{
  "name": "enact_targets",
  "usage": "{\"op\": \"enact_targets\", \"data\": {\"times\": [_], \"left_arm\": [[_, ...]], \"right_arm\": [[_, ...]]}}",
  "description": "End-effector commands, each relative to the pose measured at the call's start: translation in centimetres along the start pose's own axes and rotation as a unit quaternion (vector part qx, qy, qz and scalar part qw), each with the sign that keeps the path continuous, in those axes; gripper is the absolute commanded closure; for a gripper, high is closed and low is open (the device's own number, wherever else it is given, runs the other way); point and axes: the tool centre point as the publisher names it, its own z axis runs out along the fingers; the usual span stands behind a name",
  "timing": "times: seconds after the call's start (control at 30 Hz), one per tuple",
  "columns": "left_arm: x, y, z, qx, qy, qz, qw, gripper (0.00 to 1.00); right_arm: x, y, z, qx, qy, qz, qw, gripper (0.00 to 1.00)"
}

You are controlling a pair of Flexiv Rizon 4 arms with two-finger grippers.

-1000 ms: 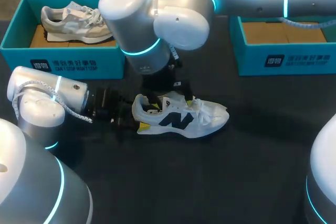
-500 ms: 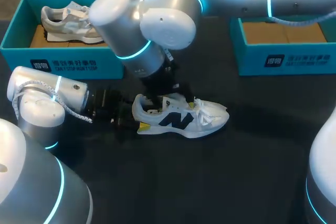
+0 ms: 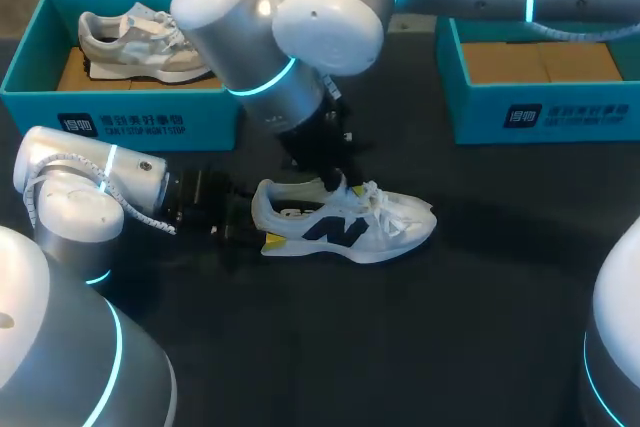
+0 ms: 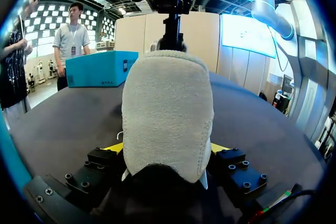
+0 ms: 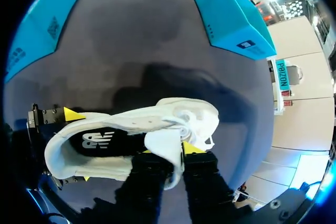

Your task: Take the shoe out of the shoebox, open the shoe tongue, remove and reinsert the insole, then place the shoe into the shoebox

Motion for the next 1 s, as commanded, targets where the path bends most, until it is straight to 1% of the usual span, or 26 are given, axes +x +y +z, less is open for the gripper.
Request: {"op": "enact_targets", "data": {"times": [0.03, 0.33, 0.53, 0.77, 0.87, 1.0], "left_arm": [[-0.2, 0.1, 0.0, -0.001, 0.001, -0.001, 1.0, 1.0], [-0.2, 0.1, 0.0, -0.001, 0.001, -0.001, 1.0, 1.0], [-0.2, 0.1, 0.0, -0.001, 0.001, -0.001, 1.0, 1.0], [-0.2, 0.1, 0.0, -0.001, 0.001, -0.001, 1.0, 1.0], [-0.2, 0.1, 0.0, -0.001, 0.001, -0.001, 1.0, 1.0], [-0.2, 0.1, 0.0, -0.001, 0.001, -0.001, 1.0, 1.0]], "right_arm": [[-1.5, -0.4, 0.6, -0.001, 0.024, 0.218, 0.976, 1.0], [-4.4, -0.2, 1.4, 0.001, 0.019, 0.247, 0.969, 1.0], [-5.8, 0.0, 2.3, 0.007, 0.012, 0.26, 0.966, 1.0], [-6.2, 0.1, 4.1, 0.021, 0.003, 0.267, 0.963, 1.0], [-6.0, 0.2, 5.4, 0.034, -0.008, 0.268, 0.963, 1.0], [-5.7, 0.1, 7.1, 0.045, -0.009, 0.274, 0.961, 1.0]]}}
